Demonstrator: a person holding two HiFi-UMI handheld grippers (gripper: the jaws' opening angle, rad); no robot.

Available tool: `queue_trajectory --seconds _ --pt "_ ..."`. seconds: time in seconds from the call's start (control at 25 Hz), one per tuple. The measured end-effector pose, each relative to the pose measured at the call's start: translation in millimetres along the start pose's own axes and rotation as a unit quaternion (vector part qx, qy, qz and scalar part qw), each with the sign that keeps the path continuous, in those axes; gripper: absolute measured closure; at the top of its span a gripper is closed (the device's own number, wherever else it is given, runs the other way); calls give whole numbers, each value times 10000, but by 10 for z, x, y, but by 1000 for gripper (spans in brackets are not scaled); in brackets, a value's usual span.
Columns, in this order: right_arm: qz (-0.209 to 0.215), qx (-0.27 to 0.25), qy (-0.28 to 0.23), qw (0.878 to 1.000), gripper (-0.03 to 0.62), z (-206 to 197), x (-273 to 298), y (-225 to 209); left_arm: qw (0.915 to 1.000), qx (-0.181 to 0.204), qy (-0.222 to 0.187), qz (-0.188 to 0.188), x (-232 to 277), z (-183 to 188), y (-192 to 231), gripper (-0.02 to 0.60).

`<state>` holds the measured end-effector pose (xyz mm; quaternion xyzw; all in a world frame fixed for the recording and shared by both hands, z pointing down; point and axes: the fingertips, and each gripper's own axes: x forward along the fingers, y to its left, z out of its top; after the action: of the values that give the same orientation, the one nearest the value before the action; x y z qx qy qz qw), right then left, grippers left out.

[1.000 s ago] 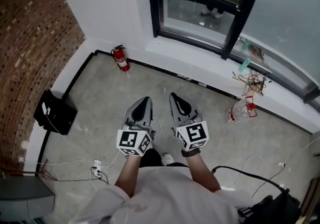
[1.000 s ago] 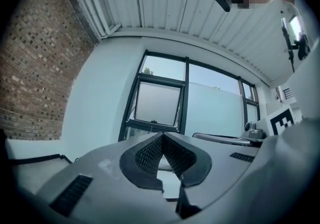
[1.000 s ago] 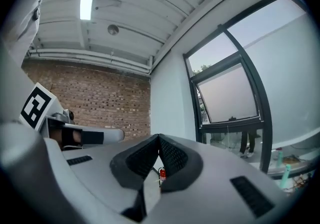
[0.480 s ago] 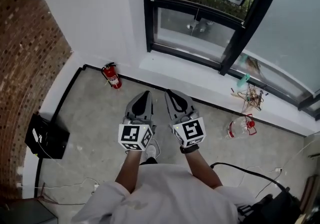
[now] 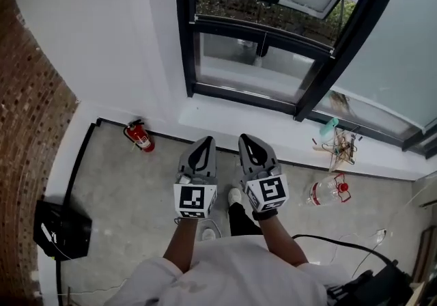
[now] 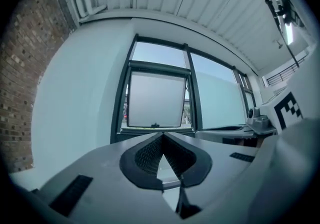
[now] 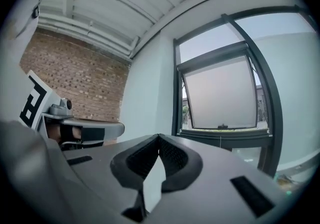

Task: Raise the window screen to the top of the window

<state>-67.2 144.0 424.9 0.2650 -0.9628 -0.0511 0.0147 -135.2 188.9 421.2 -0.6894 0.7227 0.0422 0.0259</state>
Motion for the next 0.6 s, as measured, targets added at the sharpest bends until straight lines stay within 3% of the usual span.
queue_trajectory --seconds 0.12,0.28,0.44,0.6 --pt "2 121 -119 9999 591 -96 418 -466 9998 -150 5 -147 641 -127 17 581" --pt "-79 308 -297 9991 591 -29 1052 -1280 9992 -153 -60 -352 1685 -36 26 581" --pt "-184 104 -543 9983 591 125 1576 -2003 9996 -49 -189 -187 2469 55 181 581" --pt "-550 696 -155 9959 591 -337 1882 -2625 9994 -54 192 -292 3008 -198 176 581"
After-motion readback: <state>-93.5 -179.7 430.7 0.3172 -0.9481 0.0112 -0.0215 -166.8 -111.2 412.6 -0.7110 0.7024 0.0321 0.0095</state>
